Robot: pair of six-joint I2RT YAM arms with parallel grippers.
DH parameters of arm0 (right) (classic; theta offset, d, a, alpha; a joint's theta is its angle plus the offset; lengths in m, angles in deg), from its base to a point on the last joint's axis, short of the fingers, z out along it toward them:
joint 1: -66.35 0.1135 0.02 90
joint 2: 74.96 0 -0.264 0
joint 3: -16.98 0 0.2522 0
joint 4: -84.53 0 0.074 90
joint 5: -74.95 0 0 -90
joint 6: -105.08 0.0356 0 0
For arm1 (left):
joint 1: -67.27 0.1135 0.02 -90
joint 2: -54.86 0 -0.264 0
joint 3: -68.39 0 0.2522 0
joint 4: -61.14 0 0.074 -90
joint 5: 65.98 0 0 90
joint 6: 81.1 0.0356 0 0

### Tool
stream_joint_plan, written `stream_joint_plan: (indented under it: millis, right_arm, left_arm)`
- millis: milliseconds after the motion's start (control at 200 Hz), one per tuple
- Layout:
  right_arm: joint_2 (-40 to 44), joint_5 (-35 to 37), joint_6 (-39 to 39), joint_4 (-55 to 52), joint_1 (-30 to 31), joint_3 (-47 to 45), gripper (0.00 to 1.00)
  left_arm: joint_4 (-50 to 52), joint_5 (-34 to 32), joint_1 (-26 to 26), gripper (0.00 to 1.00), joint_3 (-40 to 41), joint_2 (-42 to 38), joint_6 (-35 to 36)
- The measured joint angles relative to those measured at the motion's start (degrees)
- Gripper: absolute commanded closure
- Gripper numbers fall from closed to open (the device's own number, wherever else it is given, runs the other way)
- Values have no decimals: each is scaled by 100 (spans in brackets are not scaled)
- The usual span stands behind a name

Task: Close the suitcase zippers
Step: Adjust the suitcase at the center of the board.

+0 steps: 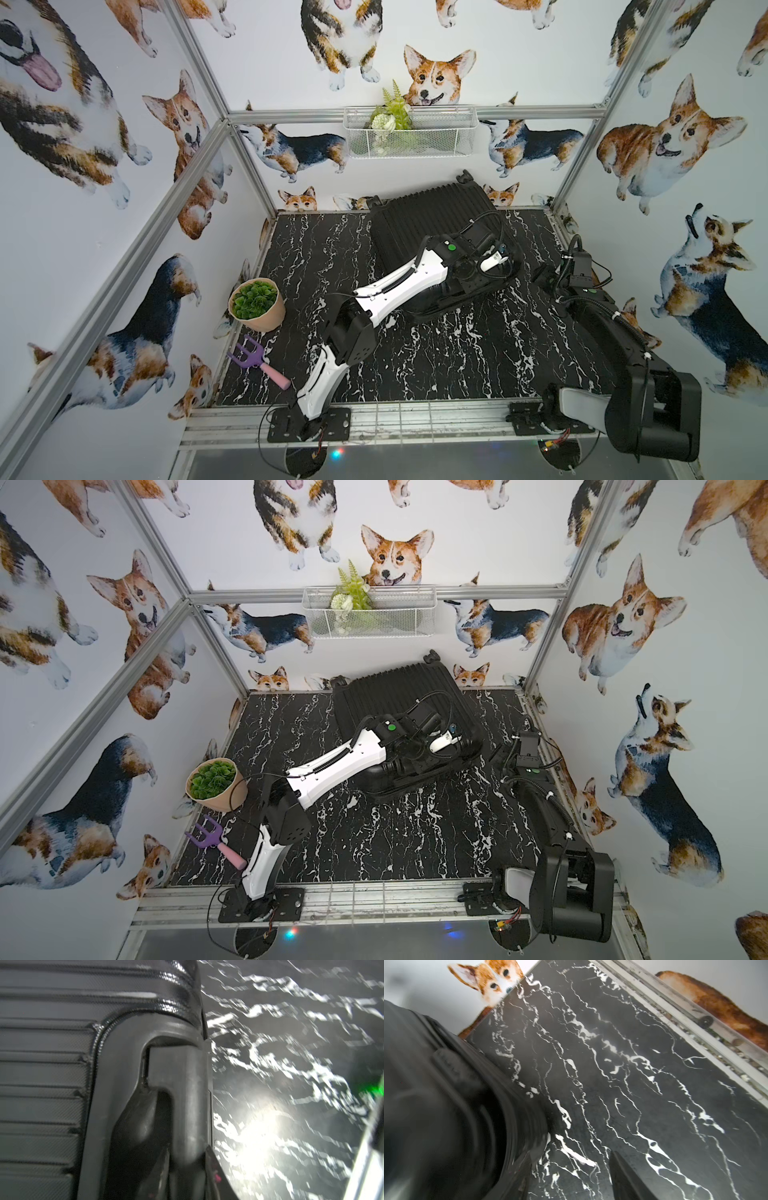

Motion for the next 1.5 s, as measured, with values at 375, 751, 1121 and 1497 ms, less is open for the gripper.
stream_joint_plan:
  millis: [375, 751, 1121, 1497]
  right_arm:
    - [-780, -671, -546, -37, -151, 319, 38]
    - [-2120, -1937, -1036, 4, 774, 1368, 38]
    - [-2218, -2004, -1202, 673, 1764, 807, 39]
    - [-2356, -1611, -1416, 1742, 2962, 544, 40]
  left_arm:
    - [179, 487, 638, 57, 1958, -1639, 1349]
    - [-651, 46, 811, 26, 3108, -3661, -70]
    - [-601, -2496, 896, 18, 3713, -4516, -5202]
    - [992, -3047, 1539, 16, 3797, -4107, -8577]
